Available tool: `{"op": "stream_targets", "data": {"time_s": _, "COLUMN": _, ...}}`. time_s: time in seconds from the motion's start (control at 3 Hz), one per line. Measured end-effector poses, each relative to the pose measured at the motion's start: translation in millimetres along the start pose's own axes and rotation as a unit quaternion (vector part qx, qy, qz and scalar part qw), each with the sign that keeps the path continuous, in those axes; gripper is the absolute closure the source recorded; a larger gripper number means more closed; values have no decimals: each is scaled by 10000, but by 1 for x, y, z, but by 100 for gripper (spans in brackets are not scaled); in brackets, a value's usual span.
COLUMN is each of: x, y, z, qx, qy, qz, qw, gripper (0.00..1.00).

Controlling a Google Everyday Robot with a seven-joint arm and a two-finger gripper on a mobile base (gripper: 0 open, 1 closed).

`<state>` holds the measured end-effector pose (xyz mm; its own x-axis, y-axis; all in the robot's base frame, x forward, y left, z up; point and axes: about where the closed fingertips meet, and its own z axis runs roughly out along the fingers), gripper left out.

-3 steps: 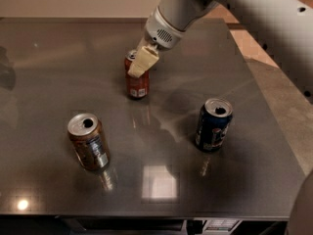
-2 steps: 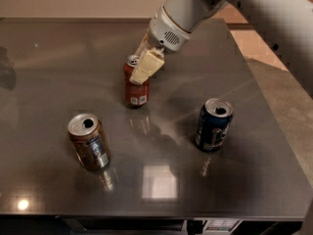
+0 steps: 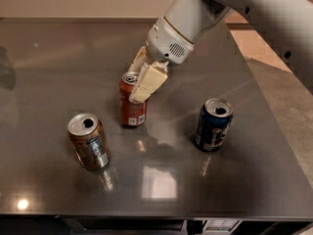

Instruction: Move coke can near orange can

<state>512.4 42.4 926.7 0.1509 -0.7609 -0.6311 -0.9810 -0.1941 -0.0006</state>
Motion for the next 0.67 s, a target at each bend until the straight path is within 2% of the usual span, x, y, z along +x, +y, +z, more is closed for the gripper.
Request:
{"op": "stream_targets", "data": {"time_s": 0.33, "x": -8, "y": 23, "z": 16, "qx": -245, "qy": 28, "qz": -319, "qw": 9992, "gripper": 100}}
{"op": "stream_targets", "data": {"time_s": 0.67, "x": -15, "y": 38, "z": 28, "qx": -330, "qy": 92, "qz": -602, "qw": 9976, "gripper": 100}}
